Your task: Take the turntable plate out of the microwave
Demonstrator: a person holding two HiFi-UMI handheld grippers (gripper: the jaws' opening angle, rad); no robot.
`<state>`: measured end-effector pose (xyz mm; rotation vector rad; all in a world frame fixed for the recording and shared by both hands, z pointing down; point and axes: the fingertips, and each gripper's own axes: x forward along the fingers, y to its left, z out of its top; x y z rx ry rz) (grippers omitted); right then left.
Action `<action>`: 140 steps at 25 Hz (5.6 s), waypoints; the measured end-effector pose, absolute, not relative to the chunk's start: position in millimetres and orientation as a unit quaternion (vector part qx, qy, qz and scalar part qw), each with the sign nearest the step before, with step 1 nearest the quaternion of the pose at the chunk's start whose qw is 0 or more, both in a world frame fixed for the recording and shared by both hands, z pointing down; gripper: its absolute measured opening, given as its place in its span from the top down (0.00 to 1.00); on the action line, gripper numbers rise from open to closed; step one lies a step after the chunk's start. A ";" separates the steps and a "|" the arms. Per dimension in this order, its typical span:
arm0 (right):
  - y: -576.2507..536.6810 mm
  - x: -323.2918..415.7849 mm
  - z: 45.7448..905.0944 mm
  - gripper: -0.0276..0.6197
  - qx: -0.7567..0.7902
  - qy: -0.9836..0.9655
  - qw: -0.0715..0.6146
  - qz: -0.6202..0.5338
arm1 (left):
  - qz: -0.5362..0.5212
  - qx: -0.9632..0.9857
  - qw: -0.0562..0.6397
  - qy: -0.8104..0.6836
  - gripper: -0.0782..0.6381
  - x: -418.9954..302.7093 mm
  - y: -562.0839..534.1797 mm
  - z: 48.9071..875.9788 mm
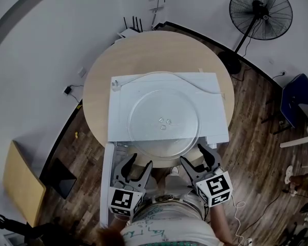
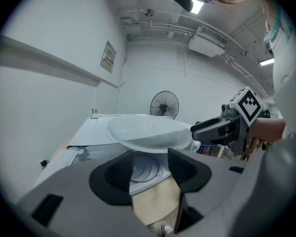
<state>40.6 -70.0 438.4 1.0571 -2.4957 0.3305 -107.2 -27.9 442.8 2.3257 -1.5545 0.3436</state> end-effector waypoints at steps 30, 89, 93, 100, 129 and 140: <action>-111.2 19.7 437.4 0.56 0.365 -0.906 0.155 0.147 | 0.090 0.812 0.139 -0.560 0.59 -112.0 -83.4 426.0; -122.7 2.1 407.5 0.61 0.308 -0.928 0.163 0.134 | 0.090 0.811 0.169 -0.552 0.59 -104.3 -93.2 416.3; -121.8 1.5 412.3 0.61 0.307 -0.927 0.171 0.134 | 0.110 0.809 0.163 -0.554 0.59 -105.4 -94.9 422.6; -122.8 -0.1 422.4 0.61 0.314 -0.921 0.184 0.138 | 0.132 0.806 0.167 -0.553 0.59 -105.5 -99.6 433.8; -132.8 0.4 429.7 0.67 0.323 -0.915 0.190 0.151 | 0.127 0.797 0.151 -0.571 0.61 -111.6 -109.0 435.8; -122.7 0.9 428.9 0.66 0.303 -0.928 0.169 0.133 | 0.092 0.805 0.148 -0.567 0.62 -104.9 -92.6 429.5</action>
